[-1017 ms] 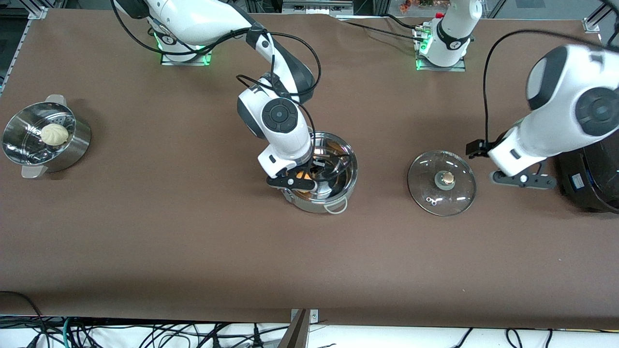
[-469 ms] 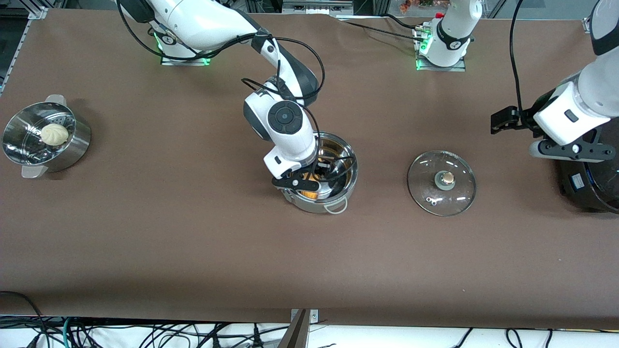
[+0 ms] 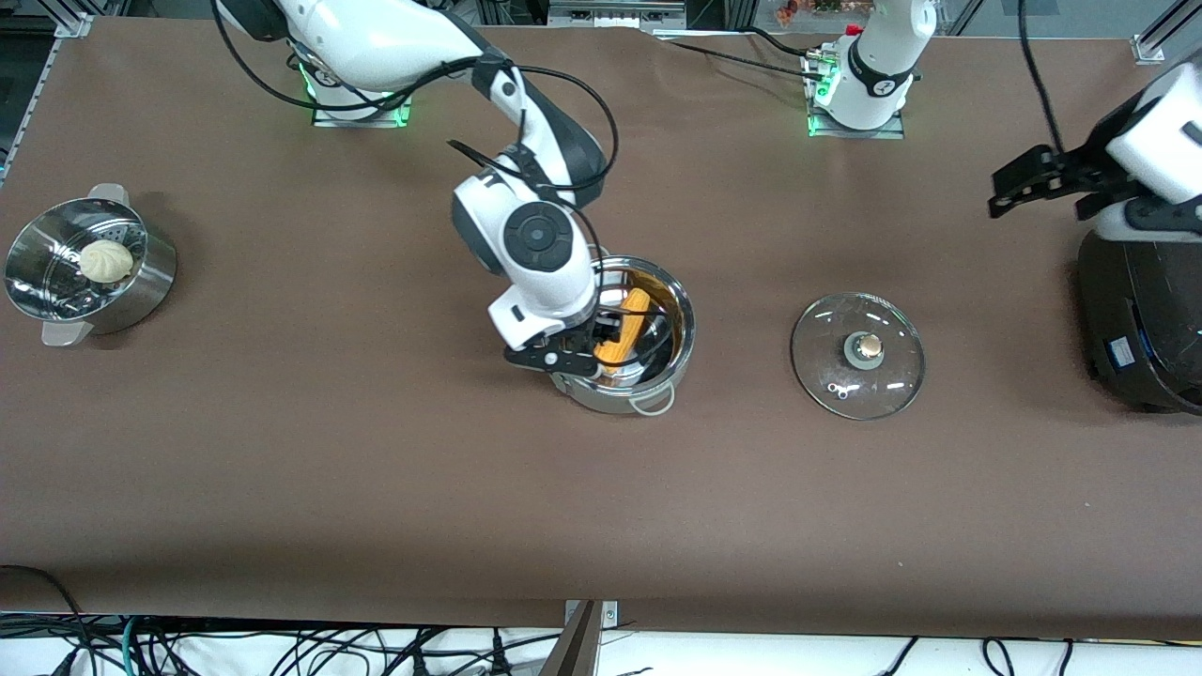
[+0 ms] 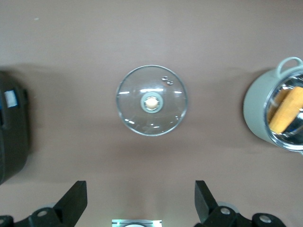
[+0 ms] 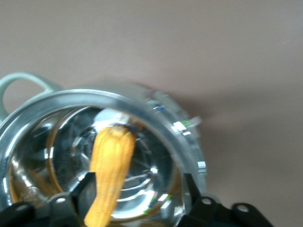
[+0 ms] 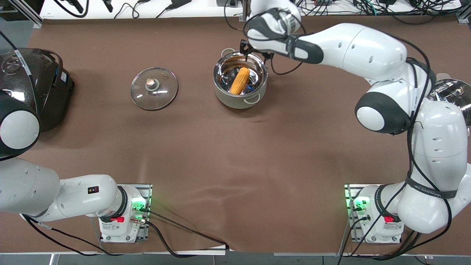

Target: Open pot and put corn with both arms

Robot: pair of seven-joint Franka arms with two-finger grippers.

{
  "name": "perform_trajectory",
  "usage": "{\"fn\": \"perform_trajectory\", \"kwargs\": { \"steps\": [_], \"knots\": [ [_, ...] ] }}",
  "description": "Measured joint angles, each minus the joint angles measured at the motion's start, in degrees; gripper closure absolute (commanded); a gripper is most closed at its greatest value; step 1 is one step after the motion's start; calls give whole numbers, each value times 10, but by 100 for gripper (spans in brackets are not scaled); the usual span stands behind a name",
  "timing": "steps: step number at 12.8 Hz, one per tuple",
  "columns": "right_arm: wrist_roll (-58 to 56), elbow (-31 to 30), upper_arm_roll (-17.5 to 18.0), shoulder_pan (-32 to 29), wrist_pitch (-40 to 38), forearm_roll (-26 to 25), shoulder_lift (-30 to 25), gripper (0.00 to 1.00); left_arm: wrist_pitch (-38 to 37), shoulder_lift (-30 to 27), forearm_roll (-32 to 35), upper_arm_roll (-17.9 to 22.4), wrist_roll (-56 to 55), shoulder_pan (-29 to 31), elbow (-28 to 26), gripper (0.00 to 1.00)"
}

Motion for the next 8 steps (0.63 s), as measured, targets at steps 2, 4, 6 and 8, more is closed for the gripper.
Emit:
{"fn": "perform_trajectory", "kwargs": {
  "steps": [2, 4, 6, 8],
  "knots": [
    [-67, 2, -3, -37, -52, 0, -31, 0, 35, -24, 0, 37, 1, -28, -45, 0],
    [-145, 1, -5, -79, -94, 0, -61, 0, 72, -44, 0, 63, 0, -63, -100, 0],
    [-205, -8, -8, -118, -123, 2, -93, 0, 86, -55, 0, 93, 0, -88, -124, 0],
    [-247, -65, -11, -152, -125, 2, -154, 0, 89, -57, 0, 130, 0, -118, -128, 0]
  ]
}}
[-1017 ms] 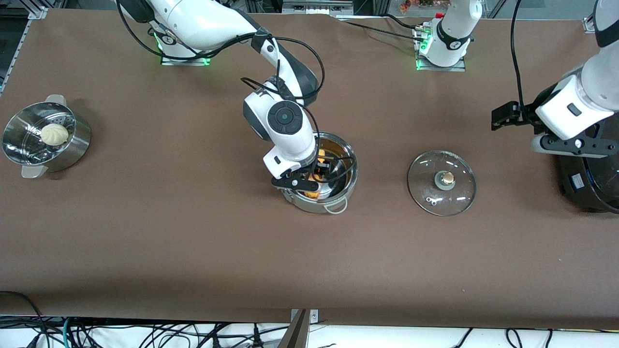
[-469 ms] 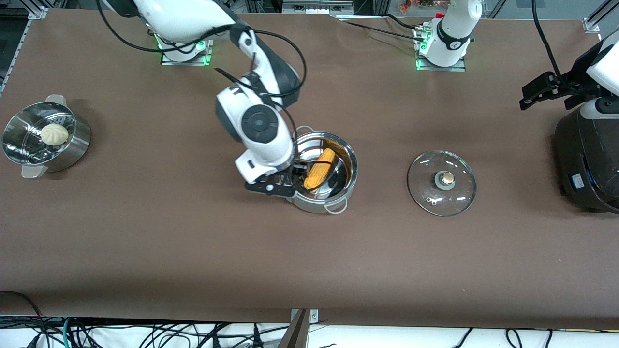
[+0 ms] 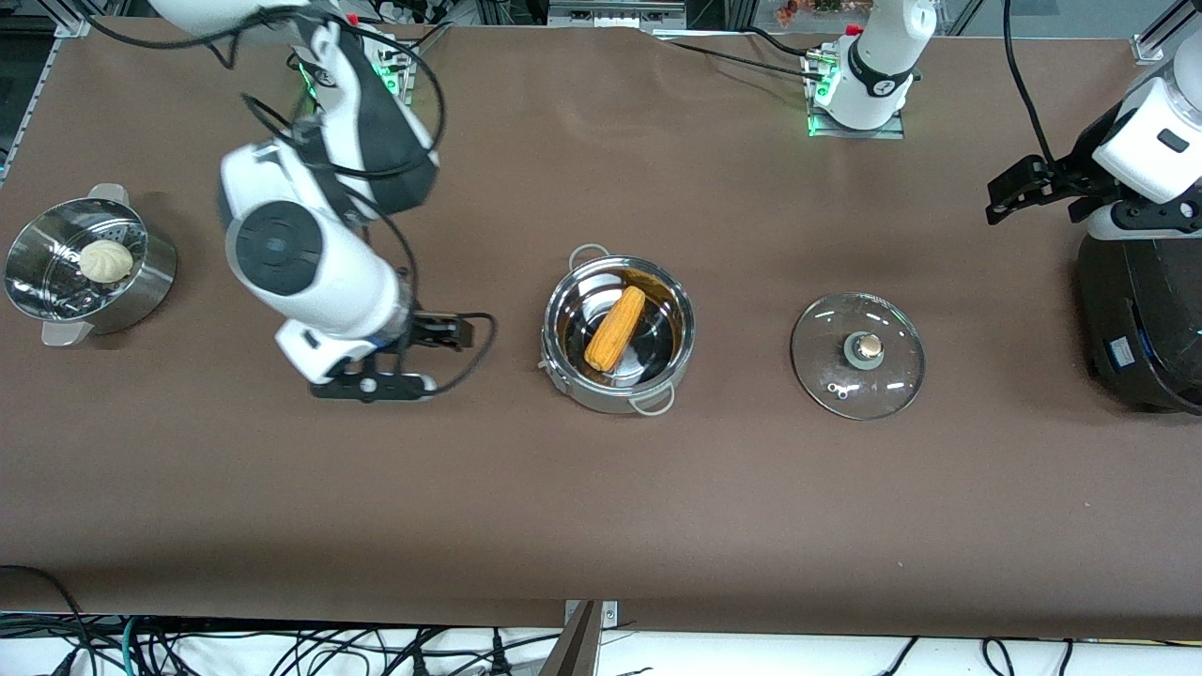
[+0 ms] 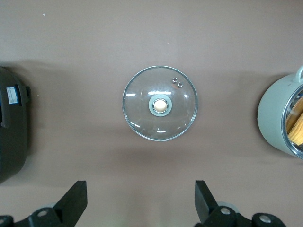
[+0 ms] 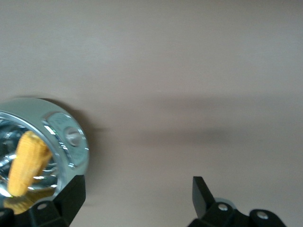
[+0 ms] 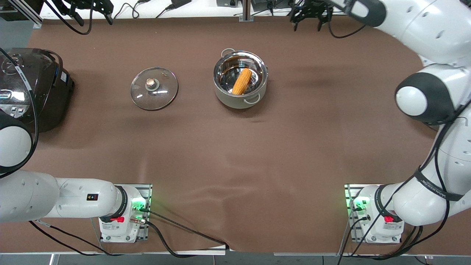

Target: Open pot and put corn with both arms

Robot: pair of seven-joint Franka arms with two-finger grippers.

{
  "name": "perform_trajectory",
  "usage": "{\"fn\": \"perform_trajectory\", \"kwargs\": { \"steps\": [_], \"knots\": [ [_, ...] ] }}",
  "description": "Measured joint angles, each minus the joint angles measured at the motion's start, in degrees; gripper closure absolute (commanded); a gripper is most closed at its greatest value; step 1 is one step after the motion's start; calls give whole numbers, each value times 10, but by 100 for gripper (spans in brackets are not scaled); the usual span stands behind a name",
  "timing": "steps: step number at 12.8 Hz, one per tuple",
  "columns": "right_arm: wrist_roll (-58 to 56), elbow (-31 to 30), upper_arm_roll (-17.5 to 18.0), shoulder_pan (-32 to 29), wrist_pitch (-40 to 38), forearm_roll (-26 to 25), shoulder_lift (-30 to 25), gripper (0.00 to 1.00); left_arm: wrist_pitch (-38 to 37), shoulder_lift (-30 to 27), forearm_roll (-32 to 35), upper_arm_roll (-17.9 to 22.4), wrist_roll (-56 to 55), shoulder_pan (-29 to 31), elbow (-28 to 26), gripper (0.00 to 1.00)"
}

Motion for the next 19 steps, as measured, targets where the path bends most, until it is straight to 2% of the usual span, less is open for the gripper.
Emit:
{"fn": "perform_trajectory", "kwargs": {
  "steps": [4, 7, 10, 19],
  "knots": [
    [-111, -182, -2, -76, 1, 0, -176, 0, 0, 0, 0, 14, 0, -12, 0, 0],
    [-204, -240, 10, -157, -21, 0, -247, 0, 0, 1, 0, 18, 0, -12, 1, 0],
    [-267, -255, 18, -206, -27, -1, -274, 0, -1, 2, 0, 20, 0, -12, 1, 0],
    [-268, -245, 30, -209, -43, -8, -282, 0, -19, 2, 0, 26, 0, -11, 1, 0]
  ]
}}
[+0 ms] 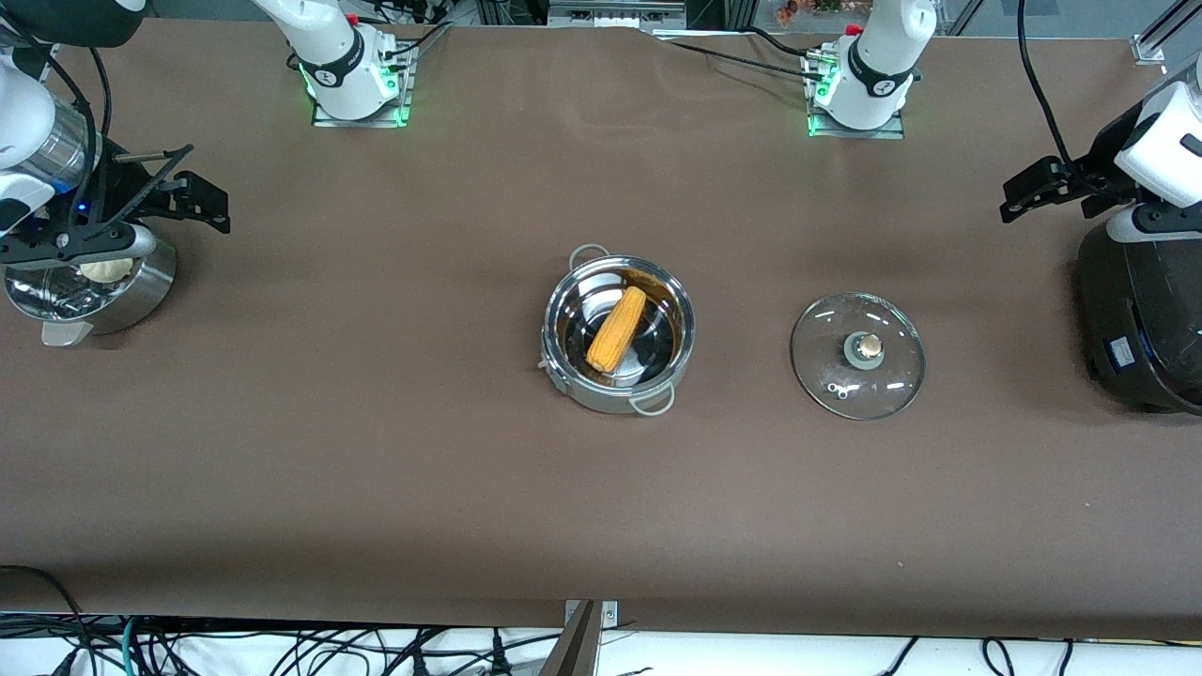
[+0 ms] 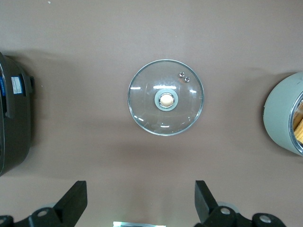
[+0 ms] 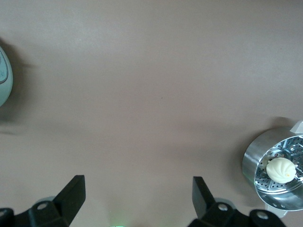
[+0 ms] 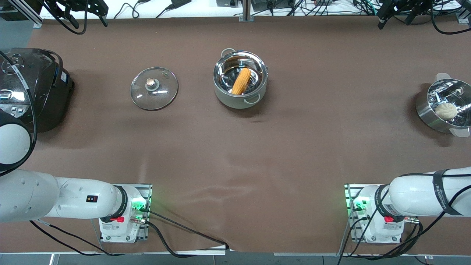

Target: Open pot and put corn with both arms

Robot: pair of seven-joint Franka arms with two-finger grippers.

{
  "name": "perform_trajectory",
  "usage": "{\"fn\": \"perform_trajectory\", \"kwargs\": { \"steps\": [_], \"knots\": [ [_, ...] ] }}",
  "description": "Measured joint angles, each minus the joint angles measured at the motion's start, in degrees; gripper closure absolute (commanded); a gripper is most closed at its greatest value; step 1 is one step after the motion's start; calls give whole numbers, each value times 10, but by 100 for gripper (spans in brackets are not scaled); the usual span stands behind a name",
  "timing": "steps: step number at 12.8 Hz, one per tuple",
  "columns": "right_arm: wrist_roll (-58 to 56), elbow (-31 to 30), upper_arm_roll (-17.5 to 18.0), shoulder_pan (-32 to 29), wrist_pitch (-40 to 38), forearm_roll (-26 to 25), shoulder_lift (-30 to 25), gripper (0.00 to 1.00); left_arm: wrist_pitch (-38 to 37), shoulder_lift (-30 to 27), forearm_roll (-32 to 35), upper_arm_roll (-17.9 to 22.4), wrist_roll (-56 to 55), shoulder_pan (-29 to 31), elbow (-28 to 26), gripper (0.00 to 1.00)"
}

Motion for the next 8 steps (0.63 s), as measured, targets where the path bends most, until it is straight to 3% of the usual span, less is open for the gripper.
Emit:
{"fn": "perform_trajectory", "kwargs": {
  "steps": [8],
  "knots": [
    [0, 10, 0, 0, -9, 0, 0, 0, -1, 0, 0, 1, 0, 0, 0, 0]
  ]
}}
